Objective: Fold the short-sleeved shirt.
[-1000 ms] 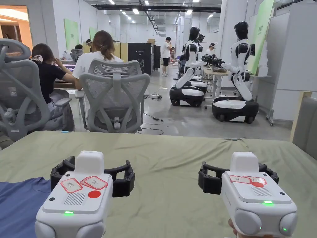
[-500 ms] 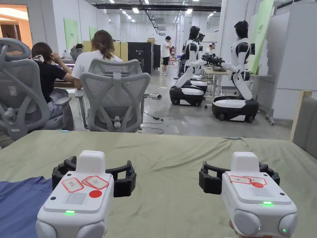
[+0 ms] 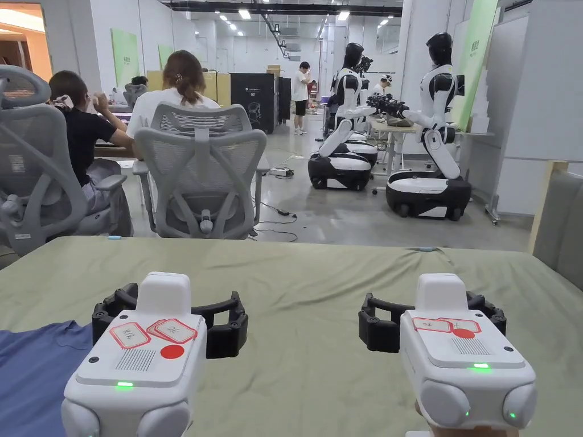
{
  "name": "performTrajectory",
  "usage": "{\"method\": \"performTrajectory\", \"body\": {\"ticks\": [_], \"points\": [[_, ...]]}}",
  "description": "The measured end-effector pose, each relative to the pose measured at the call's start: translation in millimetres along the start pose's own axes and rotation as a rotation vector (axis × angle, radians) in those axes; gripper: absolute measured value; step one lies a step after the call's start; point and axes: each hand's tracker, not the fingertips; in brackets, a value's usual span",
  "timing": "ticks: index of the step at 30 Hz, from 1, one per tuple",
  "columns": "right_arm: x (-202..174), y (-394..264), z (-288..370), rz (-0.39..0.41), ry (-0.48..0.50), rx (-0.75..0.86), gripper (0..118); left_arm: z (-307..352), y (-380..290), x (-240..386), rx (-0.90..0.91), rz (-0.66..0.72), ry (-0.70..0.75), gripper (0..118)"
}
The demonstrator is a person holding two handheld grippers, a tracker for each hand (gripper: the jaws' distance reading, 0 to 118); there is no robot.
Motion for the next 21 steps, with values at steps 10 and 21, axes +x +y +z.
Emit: {"method": "performTrajectory", "body": {"ticks": [10,21], "points": [[-2.3,1.6,0.9,0.015,0.004,0.006,118,0.9,3.5,1.3,0.007,-0.009,-0.006,118],[-2.3,-0.5,0.2,0.013,0.005,-0.002,118,0.8,1.7,3.7,0.002,-0.016,-0.011,118]]}}
